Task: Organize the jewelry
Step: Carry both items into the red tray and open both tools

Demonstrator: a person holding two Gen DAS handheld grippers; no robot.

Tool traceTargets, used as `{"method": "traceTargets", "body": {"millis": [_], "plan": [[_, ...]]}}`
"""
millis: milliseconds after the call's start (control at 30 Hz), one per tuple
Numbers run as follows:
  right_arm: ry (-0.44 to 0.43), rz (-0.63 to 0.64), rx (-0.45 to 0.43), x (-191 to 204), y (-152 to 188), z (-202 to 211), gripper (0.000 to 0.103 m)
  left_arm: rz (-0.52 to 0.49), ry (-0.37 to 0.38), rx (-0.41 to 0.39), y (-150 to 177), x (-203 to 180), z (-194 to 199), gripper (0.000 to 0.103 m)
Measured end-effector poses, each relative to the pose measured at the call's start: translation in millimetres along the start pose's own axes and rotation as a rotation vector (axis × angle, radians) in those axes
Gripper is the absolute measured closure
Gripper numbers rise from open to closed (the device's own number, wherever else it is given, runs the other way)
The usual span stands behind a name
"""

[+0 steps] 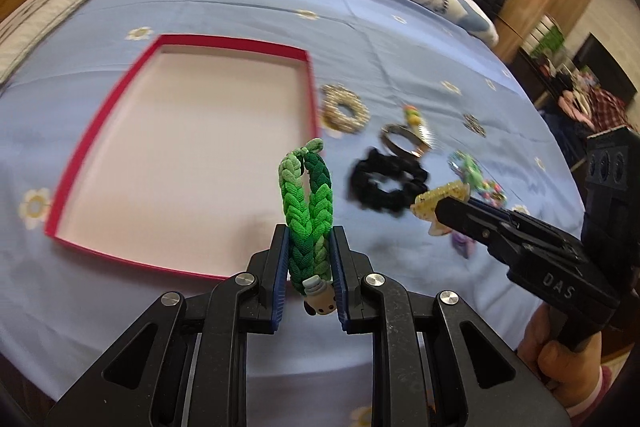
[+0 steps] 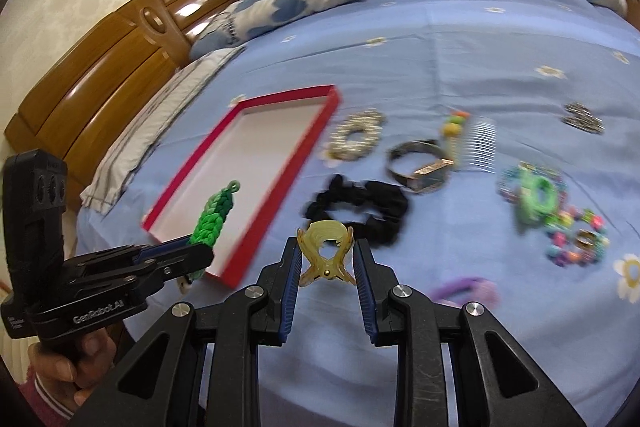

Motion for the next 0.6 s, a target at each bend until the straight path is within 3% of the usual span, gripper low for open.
{"method": "traceTargets", "body": {"millis": [300, 600], "plan": [[-0.078, 0.082, 0.058, 63, -7, -42, 0.076, 0.069, -0.088, 0.004, -7, 66, 4, 0.085], [-0.089, 0.138, 0.173, 91, 1, -97, 0.076, 0.124, -0.120, 0.065, -3, 109, -18, 0.085]]}}
Point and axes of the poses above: each gripper's, at about its wrist camera, not at the fingertips, and z roughly against the way its jaws point, x to its left, y to its underside, the point moved 7 cm from there along -z, roughly the way its jaws point, and after that the axes turned 9 degrees about -z, right-handed, at the moved point
